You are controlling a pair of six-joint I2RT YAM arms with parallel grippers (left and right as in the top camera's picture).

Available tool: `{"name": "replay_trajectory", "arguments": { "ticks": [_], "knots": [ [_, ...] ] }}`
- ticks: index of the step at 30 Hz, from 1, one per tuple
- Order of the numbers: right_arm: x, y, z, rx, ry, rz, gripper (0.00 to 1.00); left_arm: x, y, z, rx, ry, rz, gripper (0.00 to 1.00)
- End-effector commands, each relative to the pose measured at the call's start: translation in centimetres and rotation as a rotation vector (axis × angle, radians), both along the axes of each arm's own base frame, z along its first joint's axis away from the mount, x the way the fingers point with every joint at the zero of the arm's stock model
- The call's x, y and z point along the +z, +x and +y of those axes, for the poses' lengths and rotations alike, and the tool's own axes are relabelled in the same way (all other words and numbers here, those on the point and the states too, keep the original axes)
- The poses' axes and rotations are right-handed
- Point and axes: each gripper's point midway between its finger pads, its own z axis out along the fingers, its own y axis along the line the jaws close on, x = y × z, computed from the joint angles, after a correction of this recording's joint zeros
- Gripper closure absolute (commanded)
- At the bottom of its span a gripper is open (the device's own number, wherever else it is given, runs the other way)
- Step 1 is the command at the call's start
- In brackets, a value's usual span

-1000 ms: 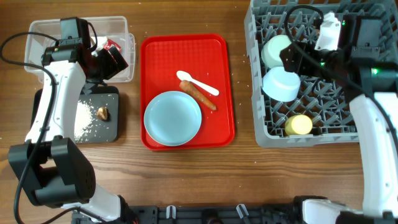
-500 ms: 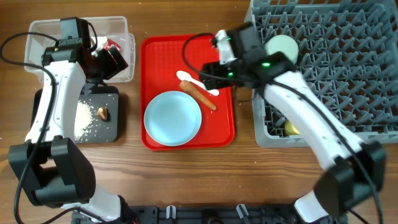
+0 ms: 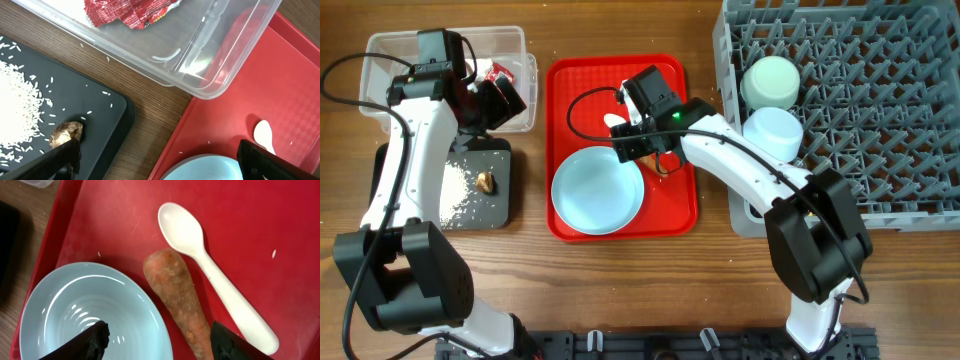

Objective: Sort waste into correct bins and load items into the dishwasher rack
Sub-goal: 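Reach the right gripper to the light-blue plate rim and grasp it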

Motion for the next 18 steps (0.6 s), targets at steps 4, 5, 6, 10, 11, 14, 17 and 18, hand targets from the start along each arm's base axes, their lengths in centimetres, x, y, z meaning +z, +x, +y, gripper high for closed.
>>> {"name": "replay_trajectory", "arguments": {
  "ticks": [4, 5, 6, 10, 11, 14, 17, 18],
  "knots": [
    [0.0, 3.3, -2.2, -0.123, -0.114, -0.138, 0.4, 1.2, 0.1, 0.1, -0.002, 0.012, -0.023, 0.0],
    [0.0, 3.7, -2.5, -0.147, -0.125, -0.15, 0.41, 1.2, 0.1, 0.1, -0.002, 0.012, -0.022, 0.0],
    [-0.1, 4.2, -3.1, -0.178, -0.139, -0.16, 0.41, 1.2, 0.1, 0.1, -0.002, 0.012, -0.022, 0.0],
    [-1.6, 4.5, -3.7, -0.206, -0.145, -0.133, 0.42, 1.2, 0.1, 0.0, -0.002, 0.011, -0.021, 0.0],
    [-2.0, 4.3, -3.5, -0.194, -0.141, -0.117, 0.42, 1.2, 0.0, 0.0, -0.002, 0.011, -0.02, 0.0],
    [-2.6, 3.0, -2.3, -0.126, -0.102, -0.058, 0.43, 1.0, -0.1, 0.0, -0.002, 0.011, -0.015, 0.0],
    [-2.3, 0.7, -1.4, -0.073, -0.047, 0.043, 0.49, 1.0, -0.1, 0.0, -0.002, 0.011, -0.015, 0.0],
    [-2.0, 0.1, -1.3, -0.068, -0.03, 0.066, 0.51, 1.0, -0.1, 0.0, -0.002, 0.011, -0.015, 0.0]
  ]
}}
